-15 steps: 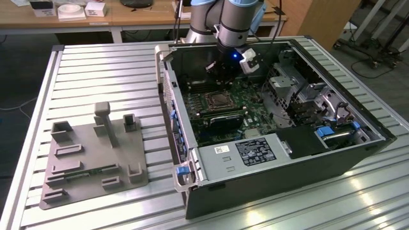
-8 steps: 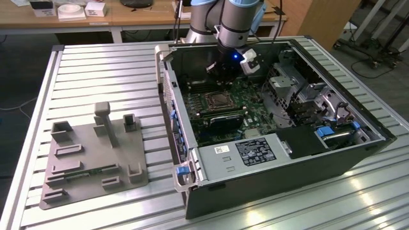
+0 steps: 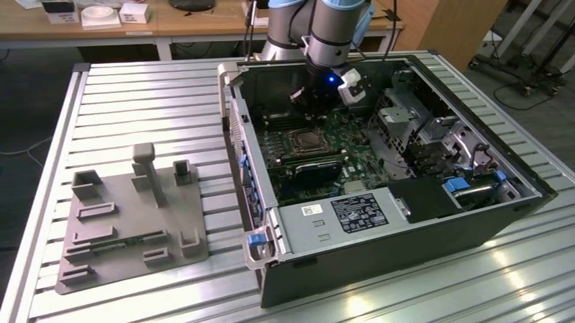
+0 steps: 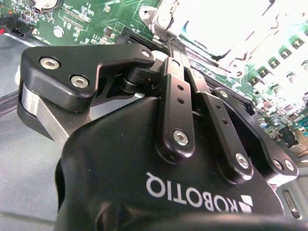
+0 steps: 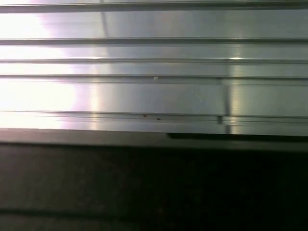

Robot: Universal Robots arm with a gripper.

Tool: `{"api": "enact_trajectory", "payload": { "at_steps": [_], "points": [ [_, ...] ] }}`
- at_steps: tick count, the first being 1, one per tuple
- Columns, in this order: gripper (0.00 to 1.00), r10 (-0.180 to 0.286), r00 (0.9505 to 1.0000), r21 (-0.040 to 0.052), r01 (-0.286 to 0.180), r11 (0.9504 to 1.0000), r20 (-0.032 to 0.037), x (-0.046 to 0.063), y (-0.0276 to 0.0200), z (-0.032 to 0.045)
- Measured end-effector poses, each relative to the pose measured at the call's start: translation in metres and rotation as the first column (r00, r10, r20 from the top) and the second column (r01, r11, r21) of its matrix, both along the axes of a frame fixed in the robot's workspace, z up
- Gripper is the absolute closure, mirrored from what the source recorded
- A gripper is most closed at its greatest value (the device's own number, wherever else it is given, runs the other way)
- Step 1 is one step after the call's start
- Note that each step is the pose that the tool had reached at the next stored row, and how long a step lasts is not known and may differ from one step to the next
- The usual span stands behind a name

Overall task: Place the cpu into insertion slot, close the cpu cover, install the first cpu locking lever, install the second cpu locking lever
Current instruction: 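Install the first cpu locking lever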

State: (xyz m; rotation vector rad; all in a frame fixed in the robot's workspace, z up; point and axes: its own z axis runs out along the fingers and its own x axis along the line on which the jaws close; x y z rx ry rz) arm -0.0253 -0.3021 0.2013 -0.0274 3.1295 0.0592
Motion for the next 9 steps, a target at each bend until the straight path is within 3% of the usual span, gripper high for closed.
{"api": "enact_trajectory", "payload": {
  "at_steps": [9],
  "points": [
    [0.89, 0.0, 1.0, -0.0129, 0.0, 0.9999, -0.0031, 0.0016, -0.0001, -0.0019]
  ]
}}
